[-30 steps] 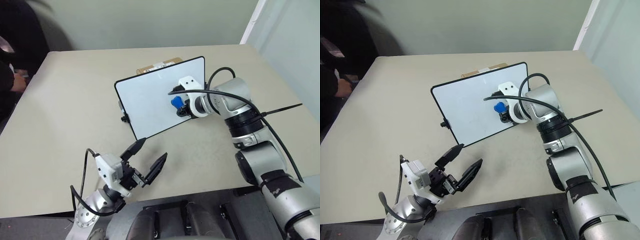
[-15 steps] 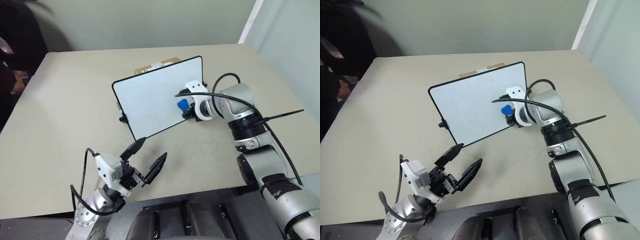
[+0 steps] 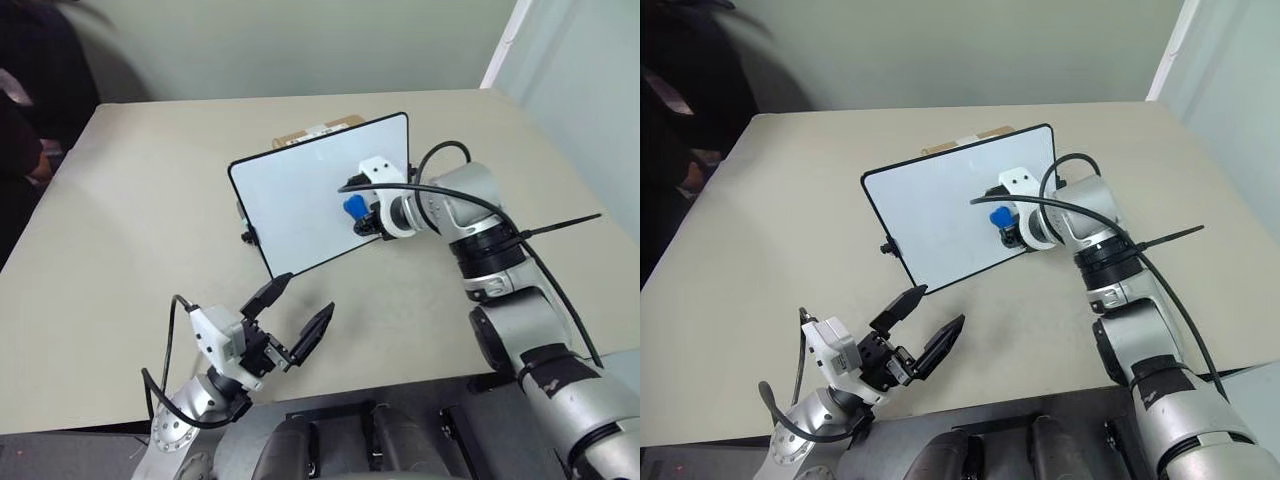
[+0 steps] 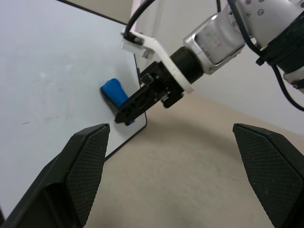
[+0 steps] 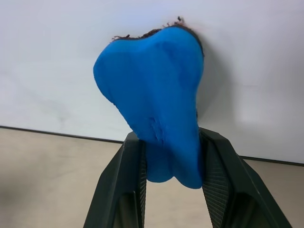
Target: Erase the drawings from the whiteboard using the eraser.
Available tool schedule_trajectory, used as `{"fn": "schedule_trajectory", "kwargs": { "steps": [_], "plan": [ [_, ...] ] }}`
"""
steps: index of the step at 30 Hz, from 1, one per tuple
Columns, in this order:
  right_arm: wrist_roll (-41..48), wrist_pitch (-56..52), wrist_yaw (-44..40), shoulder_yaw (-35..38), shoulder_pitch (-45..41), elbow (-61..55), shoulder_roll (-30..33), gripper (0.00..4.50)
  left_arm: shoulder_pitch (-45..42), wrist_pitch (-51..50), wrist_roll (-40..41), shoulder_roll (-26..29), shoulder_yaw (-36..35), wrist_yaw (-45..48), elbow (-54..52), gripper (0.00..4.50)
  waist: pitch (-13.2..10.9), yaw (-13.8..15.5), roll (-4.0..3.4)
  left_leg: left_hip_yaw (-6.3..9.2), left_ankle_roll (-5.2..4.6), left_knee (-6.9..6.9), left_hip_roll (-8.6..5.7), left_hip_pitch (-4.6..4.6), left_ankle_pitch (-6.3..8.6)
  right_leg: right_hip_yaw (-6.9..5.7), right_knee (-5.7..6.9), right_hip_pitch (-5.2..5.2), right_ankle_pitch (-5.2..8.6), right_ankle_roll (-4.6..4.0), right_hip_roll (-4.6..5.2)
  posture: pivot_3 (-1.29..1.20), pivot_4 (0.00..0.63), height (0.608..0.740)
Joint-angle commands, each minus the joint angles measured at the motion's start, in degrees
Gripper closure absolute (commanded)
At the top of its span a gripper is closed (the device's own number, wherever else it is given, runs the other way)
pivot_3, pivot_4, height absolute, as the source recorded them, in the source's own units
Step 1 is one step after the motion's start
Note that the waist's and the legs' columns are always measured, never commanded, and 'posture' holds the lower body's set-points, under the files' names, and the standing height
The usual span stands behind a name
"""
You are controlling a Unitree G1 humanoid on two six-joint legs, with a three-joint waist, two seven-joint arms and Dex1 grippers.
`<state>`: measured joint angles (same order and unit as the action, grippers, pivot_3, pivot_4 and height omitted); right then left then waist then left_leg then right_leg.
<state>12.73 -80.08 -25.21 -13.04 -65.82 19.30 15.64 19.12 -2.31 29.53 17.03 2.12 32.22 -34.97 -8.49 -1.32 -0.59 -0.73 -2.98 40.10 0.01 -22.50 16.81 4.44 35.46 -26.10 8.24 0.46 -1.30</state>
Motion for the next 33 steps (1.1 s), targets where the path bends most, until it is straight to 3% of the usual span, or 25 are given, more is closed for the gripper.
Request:
{"fn": "schedule_trajectory", "kwargs": {
  "steps": [1, 10, 15, 20, 23, 30, 33],
  "plan": [
    [0.5, -2.2, 0.2, 3.6, 1.7, -4.9, 3.4, 2.93, -0.2, 1.0, 0.1, 0.3, -0.5, 0.6, -0.7, 0.0, 0.0, 0.2, 0.0, 0.0, 0.01, 0.01, 0.0, 0.0, 0.0, 0.0, -0.01, 0.01, 0.0, 0.0, 0.0, 0.0, 0.15, 0.74],
    [4.0, -12.3, -0.5, 10.6, 10.0, -21.2, 13.5, 2.93, -0.8, 0.3, 0.2, 1.4, 0.2, 1.8, -0.5, 0.0, 0.0, 0.2, 0.0, -0.06, 0.39, 0.0, 0.01, -0.01, -0.23, 0.02, 0.02, 0.17, 0.05, 0.03, 0.0, 0.0, 0.15, 0.74],
    [3.4, -11.4, 0.2, 12.1, 18.3, -21.6, 19.8, 2.93, -0.7, 0.5, -0.1, 1.4, 0.4, 1.9, -0.4, 0.0, 0.0, 0.3, 0.0, -0.08, 0.27, 0.07, -0.02, 0.22, -0.2, 0.04, -0.04, 0.5, 0.14, 0.22, 0.06, 0.0, 0.15, 0.74],
    [3.6, -10.1, 0.6, 12.0, 21.0, -21.4, 19.8, 2.93, -1.4, 0.2, 0.0, 1.7, 0.2, 2.0, 0.0, 0.0, 0.0, -0.3, -0.01, -0.11, -0.06, 0.01, -0.03, 0.31, -0.03, 0.11, 0.02, 0.51, 0.08, 0.32, 0.05, 0.0, 0.15, 0.74],
    [3.1, -9.8, 1.3, 12.2, 21.1, -20.6, 19.0, 2.32, -1.6, 0.1, 0.1, 1.9, 0.1, 2.1, 0.0, 0.0, 0.0, -0.3, -0.01, -0.07, -0.17, -0.05, -0.01, 0.49, -0.01, 0.1, 0.04, 0.61, 0.13, 0.46, 0.01, 0.0, 0.15, 0.74],
    [3.6, -5.8, 0.8, 12.9, 24.4, -27.8, 21.3, 0.07, -1.6, -0.2, 0.2, 2.4, 0.0, 2.0, 0.1, 0.0, 0.0, -0.1, -0.01, -0.07, -0.3, -0.02, -0.03, 0.54, -0.08, 0.11, -0.02, 0.73, 0.2, 0.8, 0.02, 0.0, 0.15, 0.74],
    [6.3, 0.8, -3.0, 16.9, 29.4, -36.6, 23.9, 0.07, -1.3, -0.3, 0.3, 2.5, -0.1, 1.9, -0.3, 0.0, 0.0, 0.3, -0.08, -0.06, -0.39, -0.03, -0.03, 0.52, -0.04, 0.11, -0.07, 0.75, 0.12, 0.63, 0.02, 0.0, 0.15, 0.74]
  ]
}}
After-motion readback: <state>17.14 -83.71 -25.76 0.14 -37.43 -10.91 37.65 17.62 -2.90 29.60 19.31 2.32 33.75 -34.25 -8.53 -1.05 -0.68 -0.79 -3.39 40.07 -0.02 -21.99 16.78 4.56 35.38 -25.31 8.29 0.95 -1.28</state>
